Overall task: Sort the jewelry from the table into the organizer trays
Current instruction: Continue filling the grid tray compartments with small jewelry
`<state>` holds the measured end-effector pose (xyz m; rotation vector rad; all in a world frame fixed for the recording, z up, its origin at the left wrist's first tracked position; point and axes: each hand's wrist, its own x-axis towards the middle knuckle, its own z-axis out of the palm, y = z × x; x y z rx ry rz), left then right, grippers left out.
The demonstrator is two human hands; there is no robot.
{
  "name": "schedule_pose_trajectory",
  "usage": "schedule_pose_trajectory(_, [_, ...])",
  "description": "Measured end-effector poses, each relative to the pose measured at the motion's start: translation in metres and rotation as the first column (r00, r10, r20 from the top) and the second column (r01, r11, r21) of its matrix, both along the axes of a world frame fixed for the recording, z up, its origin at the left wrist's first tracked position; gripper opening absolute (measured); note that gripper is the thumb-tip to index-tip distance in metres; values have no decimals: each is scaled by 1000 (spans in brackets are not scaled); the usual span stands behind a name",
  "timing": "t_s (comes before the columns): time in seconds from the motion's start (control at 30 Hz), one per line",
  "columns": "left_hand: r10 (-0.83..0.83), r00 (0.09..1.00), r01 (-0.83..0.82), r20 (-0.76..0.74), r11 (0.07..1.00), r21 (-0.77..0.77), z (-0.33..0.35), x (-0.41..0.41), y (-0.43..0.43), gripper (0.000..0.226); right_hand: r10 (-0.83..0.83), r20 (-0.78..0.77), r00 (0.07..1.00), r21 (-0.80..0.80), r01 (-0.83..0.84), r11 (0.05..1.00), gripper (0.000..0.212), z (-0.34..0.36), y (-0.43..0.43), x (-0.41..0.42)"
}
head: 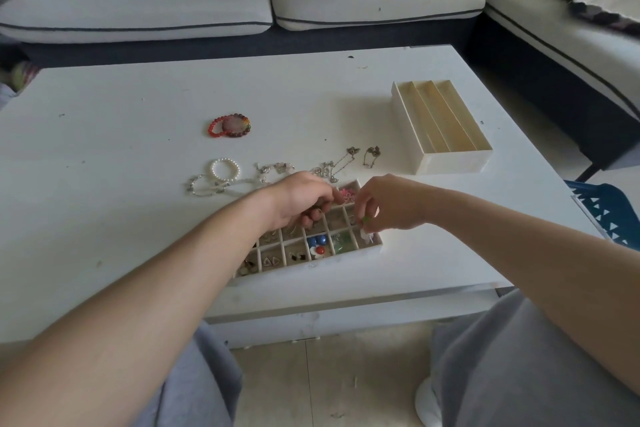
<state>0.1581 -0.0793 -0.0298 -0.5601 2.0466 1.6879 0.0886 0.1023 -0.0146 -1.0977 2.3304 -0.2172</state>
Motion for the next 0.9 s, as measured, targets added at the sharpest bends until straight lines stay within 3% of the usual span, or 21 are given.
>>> schedule_pose_trajectory(0.17, [-10, 1000, 9, -10, 1000, -9, 0, -1, 2, 24, 97, -120, 988, 133, -80, 988, 18, -7, -9, 9])
schedule_pose_trajectory(0.37, [-12, 1000, 11, -19, 1000, -11, 1, 0, -1, 26, 76, -221, 972, 200, -31, 979, 22, -11, -13, 12])
schedule_pose_trajectory(0.67, [-27, 999, 26, -28, 999, -43, 0, -1, -1, 26, -8, -292, 957, 135, 50, 990, 16, -18, -10, 15])
schedule_pose_trajectory(0.9, [-33, 999, 32, -18, 998, -54, 0, -2, 0, 26, -66, -208, 976, 88, 86, 992, 13, -19, -8, 15])
